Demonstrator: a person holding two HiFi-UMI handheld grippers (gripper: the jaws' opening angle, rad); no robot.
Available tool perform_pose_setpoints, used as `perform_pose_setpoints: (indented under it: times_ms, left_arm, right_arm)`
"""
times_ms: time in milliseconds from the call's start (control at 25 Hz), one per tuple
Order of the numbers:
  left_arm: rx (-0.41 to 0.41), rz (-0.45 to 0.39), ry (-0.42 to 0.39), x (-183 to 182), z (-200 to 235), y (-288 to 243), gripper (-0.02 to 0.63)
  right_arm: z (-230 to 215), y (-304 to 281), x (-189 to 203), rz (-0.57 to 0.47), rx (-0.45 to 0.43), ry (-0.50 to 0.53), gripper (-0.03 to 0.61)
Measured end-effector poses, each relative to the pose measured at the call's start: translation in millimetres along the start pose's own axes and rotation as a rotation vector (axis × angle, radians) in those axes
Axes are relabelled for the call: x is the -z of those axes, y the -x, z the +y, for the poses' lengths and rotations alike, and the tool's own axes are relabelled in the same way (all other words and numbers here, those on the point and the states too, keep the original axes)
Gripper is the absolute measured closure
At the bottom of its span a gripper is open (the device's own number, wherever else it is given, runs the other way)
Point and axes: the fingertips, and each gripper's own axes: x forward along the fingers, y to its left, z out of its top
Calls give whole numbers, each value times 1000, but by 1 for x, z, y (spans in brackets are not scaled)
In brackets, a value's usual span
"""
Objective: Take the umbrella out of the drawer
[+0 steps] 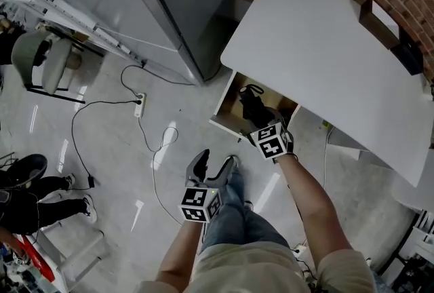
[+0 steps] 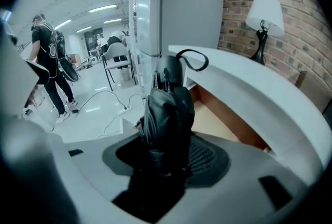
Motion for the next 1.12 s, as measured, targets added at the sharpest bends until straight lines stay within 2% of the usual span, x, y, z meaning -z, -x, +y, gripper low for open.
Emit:
perform_pose_setpoints:
  times_ms: [360, 1120]
  left_arm:
    - [14, -69, -50, 0, -49, 45, 311]
    - [8, -182, -154, 39, -152, 169, 445]
  right_arm:
    - [29, 94, -2, -117, -12, -36, 347]
    - [110, 309, 56, -328, 29, -122, 347]
